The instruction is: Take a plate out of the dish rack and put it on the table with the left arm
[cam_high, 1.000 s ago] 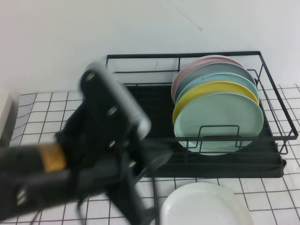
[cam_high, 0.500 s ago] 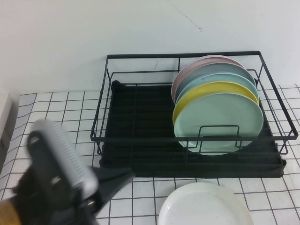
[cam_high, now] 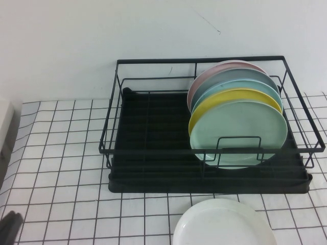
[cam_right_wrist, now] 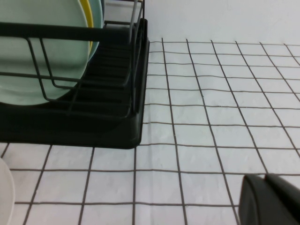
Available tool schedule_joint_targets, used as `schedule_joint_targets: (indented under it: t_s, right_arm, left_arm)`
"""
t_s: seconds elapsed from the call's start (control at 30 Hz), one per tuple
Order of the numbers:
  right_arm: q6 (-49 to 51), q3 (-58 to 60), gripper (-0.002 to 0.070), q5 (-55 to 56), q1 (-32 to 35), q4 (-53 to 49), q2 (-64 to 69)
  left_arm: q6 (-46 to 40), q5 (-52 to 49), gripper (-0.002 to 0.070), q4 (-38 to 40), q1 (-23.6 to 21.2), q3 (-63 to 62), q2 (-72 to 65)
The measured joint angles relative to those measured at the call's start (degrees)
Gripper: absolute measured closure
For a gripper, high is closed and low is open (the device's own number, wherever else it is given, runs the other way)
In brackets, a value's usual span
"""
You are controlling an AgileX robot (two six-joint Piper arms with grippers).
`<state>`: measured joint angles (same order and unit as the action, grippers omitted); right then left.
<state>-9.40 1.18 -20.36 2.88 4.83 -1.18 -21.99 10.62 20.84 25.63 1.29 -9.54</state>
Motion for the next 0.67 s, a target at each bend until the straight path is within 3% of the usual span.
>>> schedule_joint_targets:
  t_s: [0.13, 0.3, 0.4, 0.67]
  right_arm:
    - [0.0, 0.0, 0.0678, 0.0, 0.0, 0.0, 0.0]
    - [0.0, 0.0, 0.0678, 0.0, 0.0, 0.0, 0.0]
    - [0.0, 0.0, 0.0678, 0.0, 0.0, 0.0, 0.0]
    - [0.0, 0.0, 0.0678, 0.0, 0.0, 0.0, 0.0]
  left_arm:
    - [10.6, -8.1, 0.0677, -9.8, -11.1, 0.0, 6.3]
    - [19.2, -16.2, 0.0677, -14.9, -24.6, 0.0, 10.0]
    - [20.0, -20.0, 0.0677, -15.5, -27.6, 0.0, 10.1]
    - [15.9, -28.4, 0.0677, -16.0, -28.2, -0.1, 10.2]
